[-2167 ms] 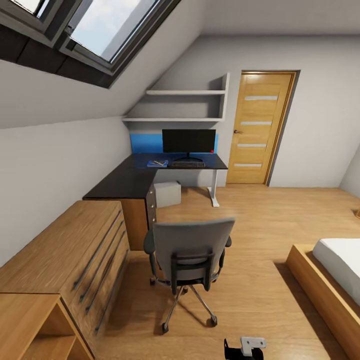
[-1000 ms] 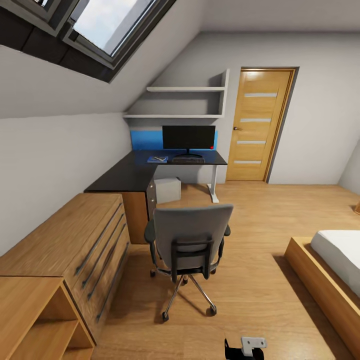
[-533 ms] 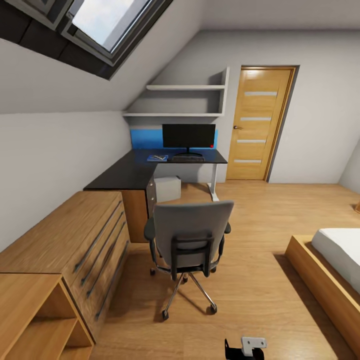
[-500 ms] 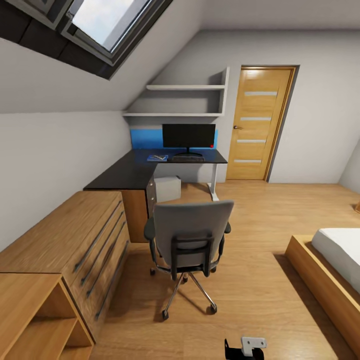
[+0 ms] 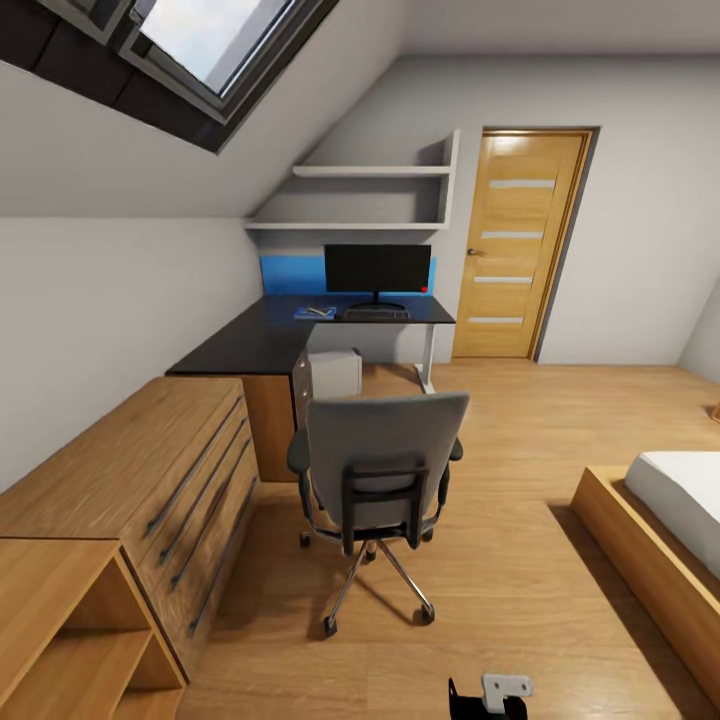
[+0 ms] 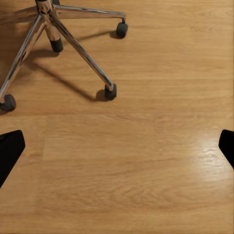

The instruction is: In the bedroom, organize the workspace by keeping the computer under the desk, ensuring the monitor is on the desk, placing the keyboard on the desk next to the monitor, placing the mouse on the desk next to the keyboard, moving the folder from the swivel chair onto the desk next to the mouse, stacking the notebook on top of the folder with the pen on top of the notebook, and positioning the swivel chair next to the desk.

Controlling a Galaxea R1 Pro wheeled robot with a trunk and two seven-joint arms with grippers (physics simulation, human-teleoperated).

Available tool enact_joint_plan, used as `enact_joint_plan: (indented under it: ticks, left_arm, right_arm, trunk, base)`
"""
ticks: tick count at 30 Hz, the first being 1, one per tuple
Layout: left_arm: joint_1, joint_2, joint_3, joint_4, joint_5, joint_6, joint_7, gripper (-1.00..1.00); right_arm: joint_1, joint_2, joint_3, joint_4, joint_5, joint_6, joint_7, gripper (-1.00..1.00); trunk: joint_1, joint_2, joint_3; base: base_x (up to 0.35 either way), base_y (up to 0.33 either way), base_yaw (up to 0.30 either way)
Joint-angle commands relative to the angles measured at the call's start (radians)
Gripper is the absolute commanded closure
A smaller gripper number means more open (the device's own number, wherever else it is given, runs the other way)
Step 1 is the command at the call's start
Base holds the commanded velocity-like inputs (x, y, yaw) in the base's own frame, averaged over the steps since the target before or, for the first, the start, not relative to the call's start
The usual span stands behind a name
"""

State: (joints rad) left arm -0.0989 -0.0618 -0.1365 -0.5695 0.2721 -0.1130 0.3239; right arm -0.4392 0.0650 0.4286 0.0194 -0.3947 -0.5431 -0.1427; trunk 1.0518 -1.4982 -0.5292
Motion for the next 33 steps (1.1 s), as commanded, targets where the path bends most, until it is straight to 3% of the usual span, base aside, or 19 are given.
enact_joint_plan:
  ticks: [1, 15, 21, 26, 29, 33]
  left_arm:
    - [-0.001, 0.001, -0.008, 0.000, 0.011, -0.005, 0.007, -1.00]
    - [-0.001, 0.002, -0.008, 0.001, 0.030, -0.004, 0.007, -1.00]
    - [0.001, -0.004, -0.009, 0.002, 0.080, -0.002, 0.006, -1.00]
    - [-0.007, -0.008, -0.009, 0.002, 0.099, 0.003, 0.006, -1.00]
    - [-0.046, -0.012, -0.009, 0.002, 0.103, 0.033, 0.007, -1.00]
    - [-0.137, -0.023, -0.009, 0.002, 0.104, 0.130, 0.008, -1.00]
  right_arm:
    - [-0.001, 0.000, 0.009, 0.002, -0.004, -0.003, -0.005, -1.00]
    - [-0.001, -0.001, 0.008, 0.002, -0.005, -0.003, -0.005, -1.00]
    - [-0.001, -0.005, 0.007, -0.001, -0.003, -0.005, -0.004, -1.00]
    - [-0.001, -0.007, 0.006, -0.008, -0.002, -0.007, -0.004, -1.00]
    - [-0.002, -0.010, 0.004, -0.026, -0.003, -0.004, -0.005, -1.00]
    - [-0.006, -0.018, 0.002, -0.099, -0.006, 0.033, -0.007, -1.00]
  trunk:
    - [0.004, -0.008, -0.004]
    - [0.058, -0.106, -0.048]
    - [0.081, -0.148, -0.067]
    - [0.100, -0.183, -0.083]
    - [0.111, -0.204, -0.092]
    - [0.127, -0.232, -0.104]
  base:
    - [0.000, 0.000, 0.000]
    - [0.000, 0.000, 0.000]
    - [0.000, 0.000, 0.000]
    - [0.000, 0.000, 0.000]
    - [0.000, 0.000, 0.000]
    - [0.000, 0.000, 0.000]
